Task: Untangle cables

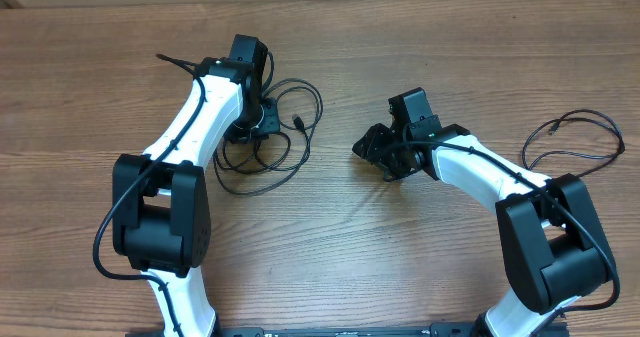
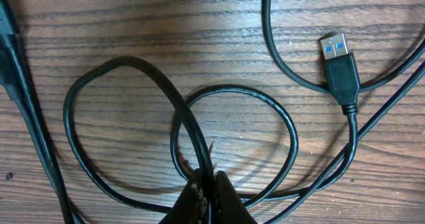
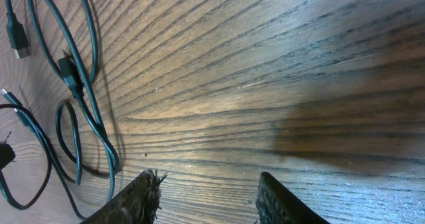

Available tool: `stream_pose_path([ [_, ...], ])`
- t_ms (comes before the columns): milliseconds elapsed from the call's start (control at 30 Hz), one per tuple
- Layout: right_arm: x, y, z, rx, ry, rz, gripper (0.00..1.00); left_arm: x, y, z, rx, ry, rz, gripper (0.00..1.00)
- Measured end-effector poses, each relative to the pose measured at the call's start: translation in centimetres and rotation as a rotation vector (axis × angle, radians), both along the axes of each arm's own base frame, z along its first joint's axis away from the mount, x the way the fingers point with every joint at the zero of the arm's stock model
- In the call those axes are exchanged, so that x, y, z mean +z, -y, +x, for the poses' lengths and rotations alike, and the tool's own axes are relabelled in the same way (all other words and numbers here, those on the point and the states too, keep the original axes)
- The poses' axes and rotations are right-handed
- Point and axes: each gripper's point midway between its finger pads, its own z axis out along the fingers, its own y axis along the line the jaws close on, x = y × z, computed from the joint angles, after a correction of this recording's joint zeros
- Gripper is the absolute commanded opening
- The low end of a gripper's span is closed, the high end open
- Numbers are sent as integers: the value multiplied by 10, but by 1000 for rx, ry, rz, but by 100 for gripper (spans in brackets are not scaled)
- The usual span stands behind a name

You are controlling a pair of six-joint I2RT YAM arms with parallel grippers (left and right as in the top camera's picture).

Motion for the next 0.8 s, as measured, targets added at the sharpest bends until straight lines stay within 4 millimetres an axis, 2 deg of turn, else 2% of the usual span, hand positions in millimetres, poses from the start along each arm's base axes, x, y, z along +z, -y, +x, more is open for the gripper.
stream_pose_path([
  [500,0,0,0,0,0,0,47,-3,-1,-2,1,-7,6,4],
  [800,0,0,0,0,1,0,47,-3,-11,-1,16,0,62,4],
])
